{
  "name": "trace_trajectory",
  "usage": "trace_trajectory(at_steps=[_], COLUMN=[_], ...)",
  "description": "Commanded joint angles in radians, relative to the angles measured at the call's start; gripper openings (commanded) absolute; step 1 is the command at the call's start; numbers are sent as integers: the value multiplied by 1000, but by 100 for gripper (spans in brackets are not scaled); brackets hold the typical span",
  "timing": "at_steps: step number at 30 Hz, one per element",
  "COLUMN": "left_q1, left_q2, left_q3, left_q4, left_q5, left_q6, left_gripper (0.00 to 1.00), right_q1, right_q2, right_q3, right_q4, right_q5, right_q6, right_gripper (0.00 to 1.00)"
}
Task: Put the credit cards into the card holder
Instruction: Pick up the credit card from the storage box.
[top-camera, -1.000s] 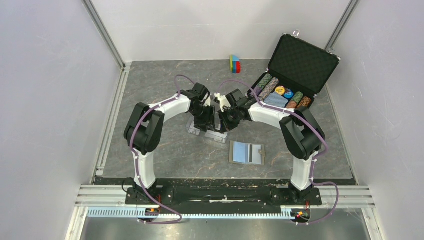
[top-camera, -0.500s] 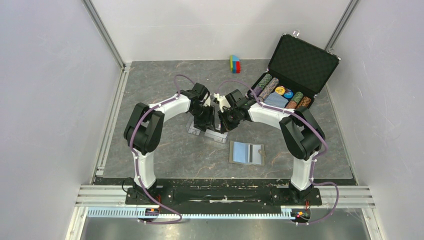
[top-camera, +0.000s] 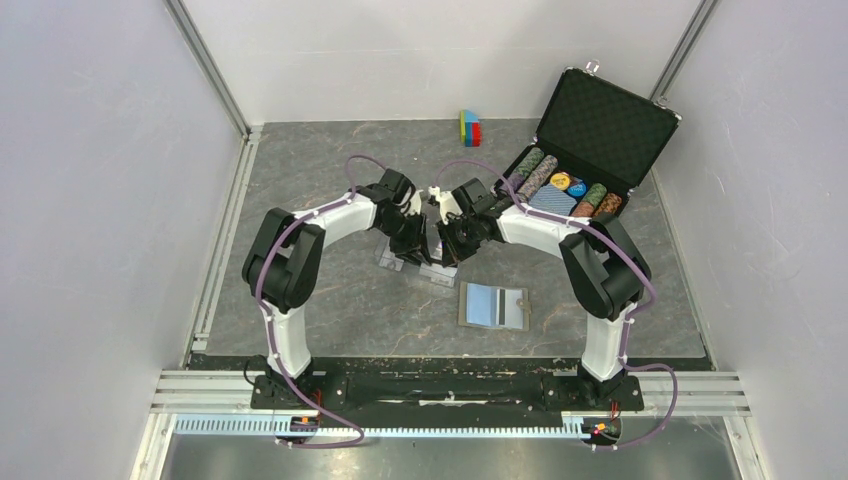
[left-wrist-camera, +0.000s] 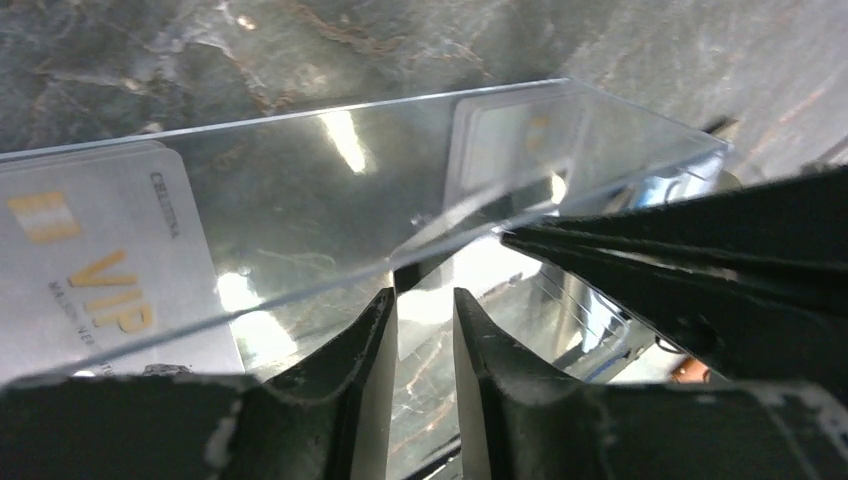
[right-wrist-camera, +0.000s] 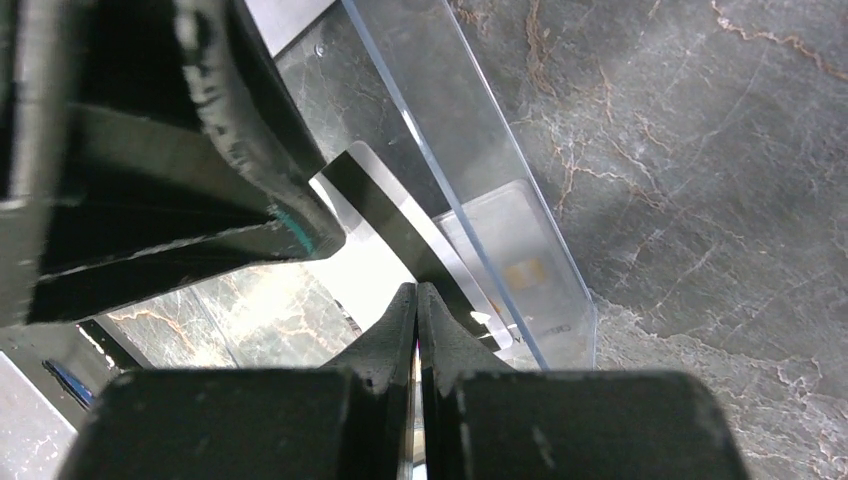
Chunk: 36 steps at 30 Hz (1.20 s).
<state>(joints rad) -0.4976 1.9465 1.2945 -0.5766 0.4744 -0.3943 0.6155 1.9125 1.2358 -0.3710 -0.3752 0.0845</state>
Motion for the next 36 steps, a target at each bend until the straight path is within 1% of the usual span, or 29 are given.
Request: trace_trajectory(at_steps=[1, 4, 11, 14, 16, 19, 20, 25, 29, 33, 36], left_q1=[-10, -9, -15, -25, -31, -41, -44, -46, -45, -42, -41], left_q2=[-88, -91, -74, -67, -63, -56, -59, -128, -208, -267, -273], left_q3=[-8, -10, -4, 0, 6, 20, 23, 43, 69, 103, 148], left_q4=[118, 134, 146, 135, 111, 79, 73, 59, 42, 0, -70], left_q5=[177, 208, 249, 244, 222, 203, 194, 126, 69, 89, 182], left_q6=[-73, -79, -84, -75, -58, -34, -26, 0, 36, 91, 160], left_gripper=[31, 28, 27, 24, 20, 5, 2, 2, 2, 2, 2], right_q1=[0, 1, -1, -8, -17, -40, -49, -116, -187, -249, -260], right_q2=[14, -8, -77, -113, -136, -177, -191, -258, -313, -374, -407], right_q3=[-15, -2, 61, 72, 79, 79, 78, 63, 50, 32, 20], right_q4=[-64, -63, -76, -80, -84, -87, -86, -87, -78, -48, -29], right_q5=[64, 56, 40, 41, 42, 36, 31, -9, -103, -234, -342], right_q6=[-30, -23, -5, 7, 13, 20, 20, 16, 2, -37, -76], right_gripper=[0, 0, 0, 4, 9, 21, 24, 46, 59, 67, 68])
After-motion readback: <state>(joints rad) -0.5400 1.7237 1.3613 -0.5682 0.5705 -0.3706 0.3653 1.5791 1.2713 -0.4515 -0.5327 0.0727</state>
